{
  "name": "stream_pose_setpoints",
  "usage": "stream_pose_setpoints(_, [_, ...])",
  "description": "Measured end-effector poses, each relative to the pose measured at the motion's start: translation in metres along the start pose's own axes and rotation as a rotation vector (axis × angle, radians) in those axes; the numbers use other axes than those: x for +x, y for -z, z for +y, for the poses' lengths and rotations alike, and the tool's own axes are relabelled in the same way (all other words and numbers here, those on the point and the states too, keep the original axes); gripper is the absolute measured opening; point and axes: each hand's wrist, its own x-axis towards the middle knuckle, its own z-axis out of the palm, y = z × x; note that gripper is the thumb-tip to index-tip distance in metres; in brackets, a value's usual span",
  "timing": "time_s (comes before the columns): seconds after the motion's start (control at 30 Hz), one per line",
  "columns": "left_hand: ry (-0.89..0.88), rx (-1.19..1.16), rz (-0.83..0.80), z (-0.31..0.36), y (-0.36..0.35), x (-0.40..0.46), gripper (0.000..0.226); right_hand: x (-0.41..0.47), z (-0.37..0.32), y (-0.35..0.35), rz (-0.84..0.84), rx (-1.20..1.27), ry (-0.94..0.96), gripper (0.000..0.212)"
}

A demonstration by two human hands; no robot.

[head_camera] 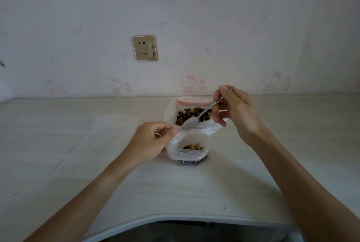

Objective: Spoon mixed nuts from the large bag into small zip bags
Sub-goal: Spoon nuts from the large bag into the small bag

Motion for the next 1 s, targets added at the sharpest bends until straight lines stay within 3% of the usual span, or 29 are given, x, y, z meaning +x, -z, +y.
stream_pose_setpoints(0.27, [0.089,0.044,0.296,-0.013,0.008,0.035,0.033,0.008,0.012,0.002,0.189,0.043,-0.220,0.033])
stream_pose_setpoints(0.43, [0.181,0.057,0.194,-0.011,-0.007,0.062,0.053,0.007,0.019,0.003,0.189,-0.030,-0.278,0.032])
stream_pose_setpoints(0.63, [0.065,0.132,0.222,-0.024,-0.022,0.067,0.027,0.006,0.034,-0.006,0.088,-0.105,-0.326,0.030])
stream_pose_setpoints(1.0, [-0.011,0.134,0.249,-0.026,-0.023,0.061,0.012,0.005,0.045,-0.013,0.145,-0.137,-0.311,0.027])
